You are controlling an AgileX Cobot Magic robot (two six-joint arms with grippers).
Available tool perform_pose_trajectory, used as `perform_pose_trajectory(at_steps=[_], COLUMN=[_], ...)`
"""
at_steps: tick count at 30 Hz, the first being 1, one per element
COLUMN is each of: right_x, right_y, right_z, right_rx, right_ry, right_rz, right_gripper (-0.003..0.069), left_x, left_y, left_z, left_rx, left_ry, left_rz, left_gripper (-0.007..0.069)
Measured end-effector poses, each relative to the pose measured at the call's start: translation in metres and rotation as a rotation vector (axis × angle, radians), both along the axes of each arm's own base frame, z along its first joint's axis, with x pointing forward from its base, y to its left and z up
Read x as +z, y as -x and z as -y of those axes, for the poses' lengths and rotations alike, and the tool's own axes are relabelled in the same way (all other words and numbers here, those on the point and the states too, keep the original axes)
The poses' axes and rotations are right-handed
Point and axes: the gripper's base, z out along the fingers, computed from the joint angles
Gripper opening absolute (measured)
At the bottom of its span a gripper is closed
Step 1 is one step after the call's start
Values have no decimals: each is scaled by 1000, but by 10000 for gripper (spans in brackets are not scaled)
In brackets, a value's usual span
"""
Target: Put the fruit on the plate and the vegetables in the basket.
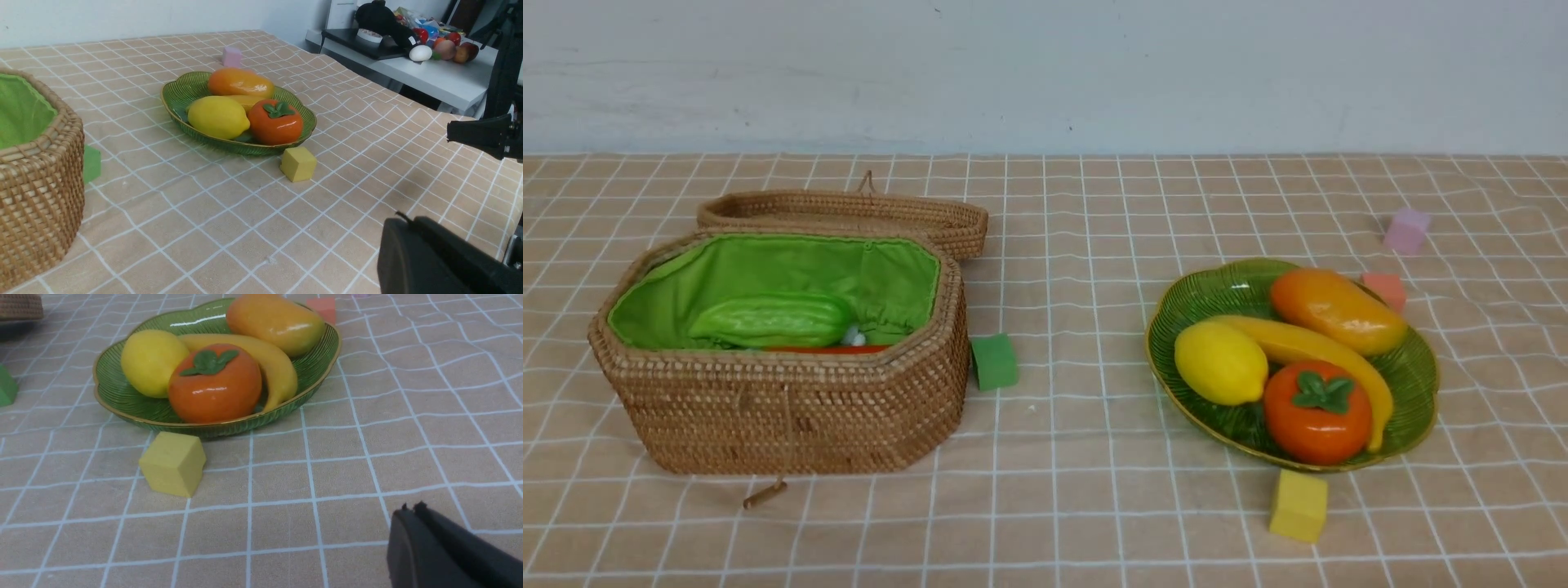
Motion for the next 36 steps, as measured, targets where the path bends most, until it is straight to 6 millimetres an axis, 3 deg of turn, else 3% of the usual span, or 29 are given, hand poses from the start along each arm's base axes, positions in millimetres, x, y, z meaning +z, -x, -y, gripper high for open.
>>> perform_pose_trajectory(at_steps=[15,18,22,24,27,32,36], right_x=[0,0,0,0,0,0,0], right_y=[0,0,0,0,0,0,0], right_z=[0,0,0,0,0,0,0], right_rx=[0,0,0,0,0,0,0], right_ry=[-1,-1,-1,-1,-1,-1,-1], right_rz=[0,1,1,1,2,3,4], right_gripper=[0,3,3,6,8,12,15], left_x=[-4,-9,-16,-32,-55,-82,-86], left_y=[0,-2,-5,-6,-10,-8,-7], left_z=[-1,-7,-24,-36,-42,-44,-44], left_rx=[5,85,339,529,656,698,697], left_ry=[3,35,148,167,116,-21,-35], left_rz=[1,24,81,100,28,-195,-231], left_gripper=[-13,-13,-13,-13,-13,-13,-13])
